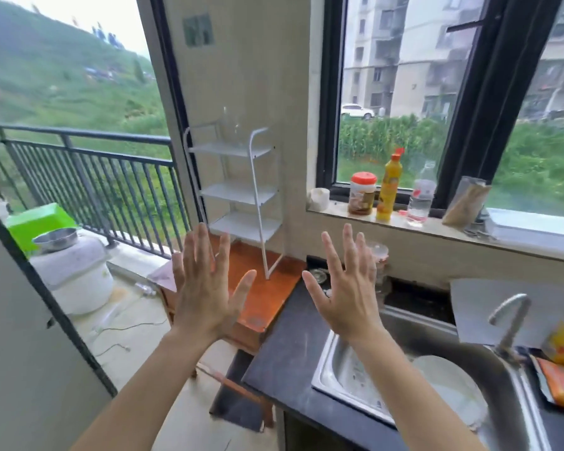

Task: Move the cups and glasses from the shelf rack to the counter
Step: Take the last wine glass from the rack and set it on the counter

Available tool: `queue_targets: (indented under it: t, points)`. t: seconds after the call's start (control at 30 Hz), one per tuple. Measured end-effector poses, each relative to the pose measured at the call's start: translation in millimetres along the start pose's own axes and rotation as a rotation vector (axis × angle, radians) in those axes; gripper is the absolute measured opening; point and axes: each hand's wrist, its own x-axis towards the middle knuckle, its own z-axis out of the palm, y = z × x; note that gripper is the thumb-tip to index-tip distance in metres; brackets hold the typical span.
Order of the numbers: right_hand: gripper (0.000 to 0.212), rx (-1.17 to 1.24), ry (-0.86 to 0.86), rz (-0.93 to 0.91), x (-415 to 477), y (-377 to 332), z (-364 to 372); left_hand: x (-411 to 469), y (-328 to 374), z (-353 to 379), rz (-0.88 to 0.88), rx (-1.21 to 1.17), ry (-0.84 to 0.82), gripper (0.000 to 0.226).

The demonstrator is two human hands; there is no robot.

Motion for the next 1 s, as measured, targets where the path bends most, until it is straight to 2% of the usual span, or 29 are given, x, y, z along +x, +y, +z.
queue_targets:
  t: [0.13,0.27,0.5,0.67,0.8,1.0]
  points:
    - [0.080,0.055,0.017,0.014,91,15,41,90,-12,23,0.010,0.037,-0.014,0.080]
    - [0.078,0.068,0.057,-0.048,196,21,68,184,-33,28,0.026,0.069,0.058,0.082]
    - [0.080,0.120,0.107,-0.110,321,-13,112,294,-86,44,0.033,0.069,0.164,0.080]
    - [0.079,0.206,0.125,-0.111,389,-41,148,376,-135,81,0.041,-0.003,0.159,0.078]
    - [0.079,0.189,0.157,-0.070,447,-62,174,437,-174,119,0.106,-0.069,0.131,0.075]
    - [0.081,0.204,0.091,0.108,537,-92,229,511,-226,174,0.200,-0.123,-0.053,0.074]
